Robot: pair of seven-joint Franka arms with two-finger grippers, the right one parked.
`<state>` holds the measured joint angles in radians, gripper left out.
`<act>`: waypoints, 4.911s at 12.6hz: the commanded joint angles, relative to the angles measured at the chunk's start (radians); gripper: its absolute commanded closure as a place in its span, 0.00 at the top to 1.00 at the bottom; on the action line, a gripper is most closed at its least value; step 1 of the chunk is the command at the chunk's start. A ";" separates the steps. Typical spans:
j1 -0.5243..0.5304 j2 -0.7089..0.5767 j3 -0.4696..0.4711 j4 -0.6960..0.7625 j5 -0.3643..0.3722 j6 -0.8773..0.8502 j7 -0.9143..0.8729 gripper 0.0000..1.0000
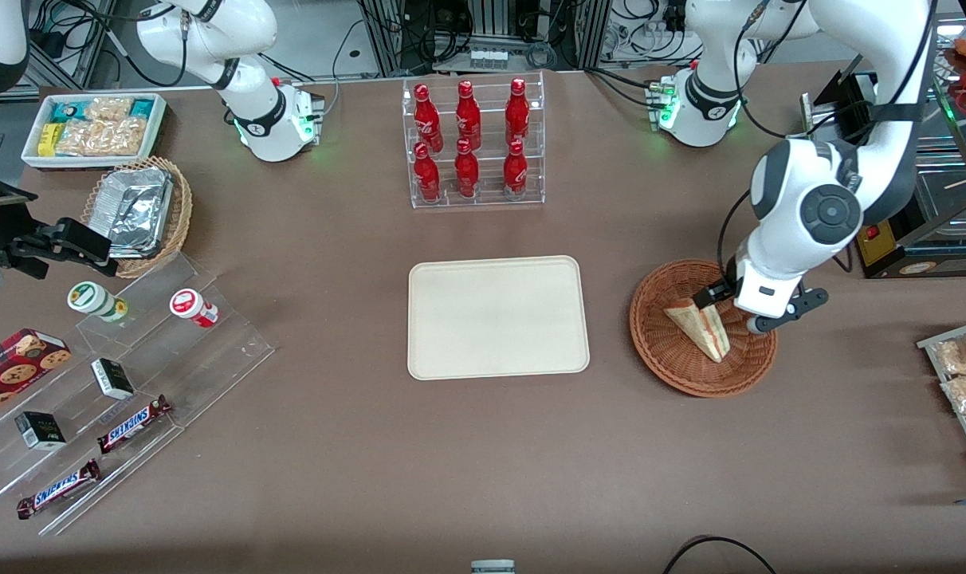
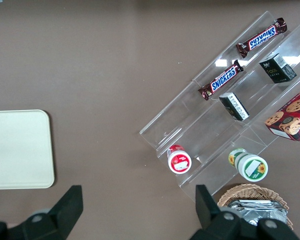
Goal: Place sandwich from basket to tray
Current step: 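Lower the open left gripper over the wrapped sandwich in the basket, then close the left gripper on the sandwich and lift it from the basket, then carry the sandwich with the left gripper over the white tray, then lower the sandwich onto the tray and open the left gripper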
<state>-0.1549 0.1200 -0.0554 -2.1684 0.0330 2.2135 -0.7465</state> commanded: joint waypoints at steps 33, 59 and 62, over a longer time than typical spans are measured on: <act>-0.242 0.200 -0.075 0.323 0.008 -0.270 -0.039 0.07; -0.514 0.554 -0.100 0.699 0.005 -0.154 -0.326 1.00; -0.508 0.492 -0.098 0.726 0.007 -0.267 -0.266 1.00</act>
<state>-0.6653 0.6692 -0.1579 -1.4488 0.0258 2.0117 -1.0372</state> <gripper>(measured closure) 0.167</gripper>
